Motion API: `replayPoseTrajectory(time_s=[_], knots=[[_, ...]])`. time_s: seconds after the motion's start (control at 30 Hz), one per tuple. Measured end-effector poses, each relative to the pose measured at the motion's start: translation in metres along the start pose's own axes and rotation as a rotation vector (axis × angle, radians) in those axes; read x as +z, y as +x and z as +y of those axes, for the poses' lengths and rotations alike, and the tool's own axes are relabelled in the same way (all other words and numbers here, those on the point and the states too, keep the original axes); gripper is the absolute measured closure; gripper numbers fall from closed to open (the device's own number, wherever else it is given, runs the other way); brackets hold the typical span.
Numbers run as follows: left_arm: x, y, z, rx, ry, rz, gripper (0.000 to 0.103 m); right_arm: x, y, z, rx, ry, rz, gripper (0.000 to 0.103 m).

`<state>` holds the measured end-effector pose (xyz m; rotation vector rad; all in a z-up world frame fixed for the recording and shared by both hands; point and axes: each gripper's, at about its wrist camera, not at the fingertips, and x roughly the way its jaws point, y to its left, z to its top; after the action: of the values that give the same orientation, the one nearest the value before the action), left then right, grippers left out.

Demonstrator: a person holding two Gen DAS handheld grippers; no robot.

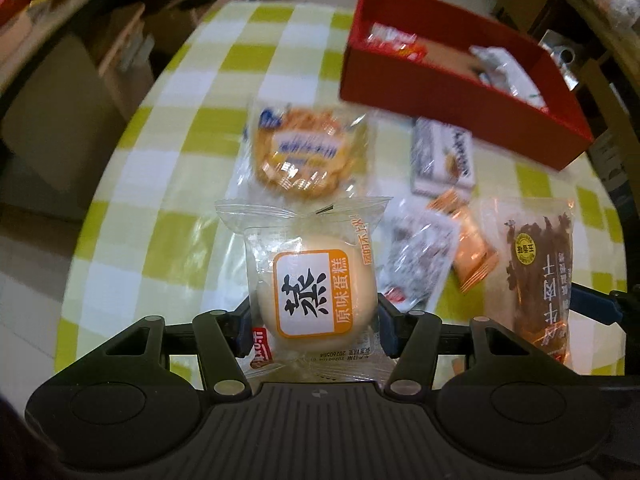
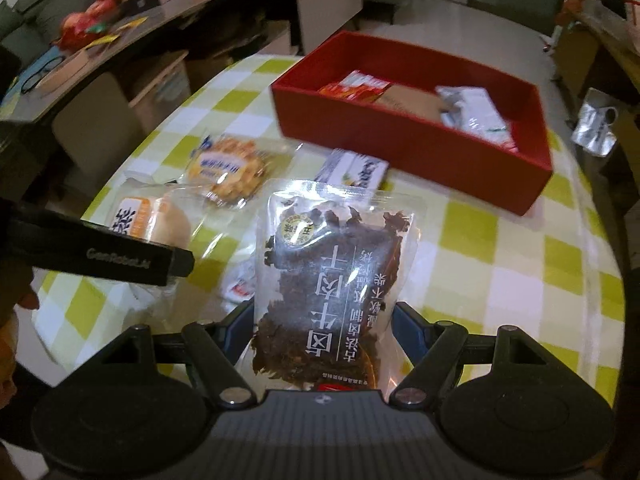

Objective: Organize snacks
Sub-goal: 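Lift both held packets and carry them over the red box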

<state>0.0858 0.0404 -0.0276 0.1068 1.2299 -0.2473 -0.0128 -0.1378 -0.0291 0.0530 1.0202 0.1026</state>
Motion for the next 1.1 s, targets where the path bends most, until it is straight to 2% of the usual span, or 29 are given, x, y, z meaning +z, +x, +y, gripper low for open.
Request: replayPoseTrajectory(time_s=[0.43, 1.1], knots=[[0.033, -0.006, -0.045, 0.053, 0.082, -0.098, 0.039, 0.032, -0.010, -0.036, -0.064, 0.023, -0.067, 0.019], [0.106, 0.008, -0.086, 0.116, 0.121, -0.204, 0.039, 0.104, 0.005, -0.093, -0.132, 0.072, -0.151, 0.019]])
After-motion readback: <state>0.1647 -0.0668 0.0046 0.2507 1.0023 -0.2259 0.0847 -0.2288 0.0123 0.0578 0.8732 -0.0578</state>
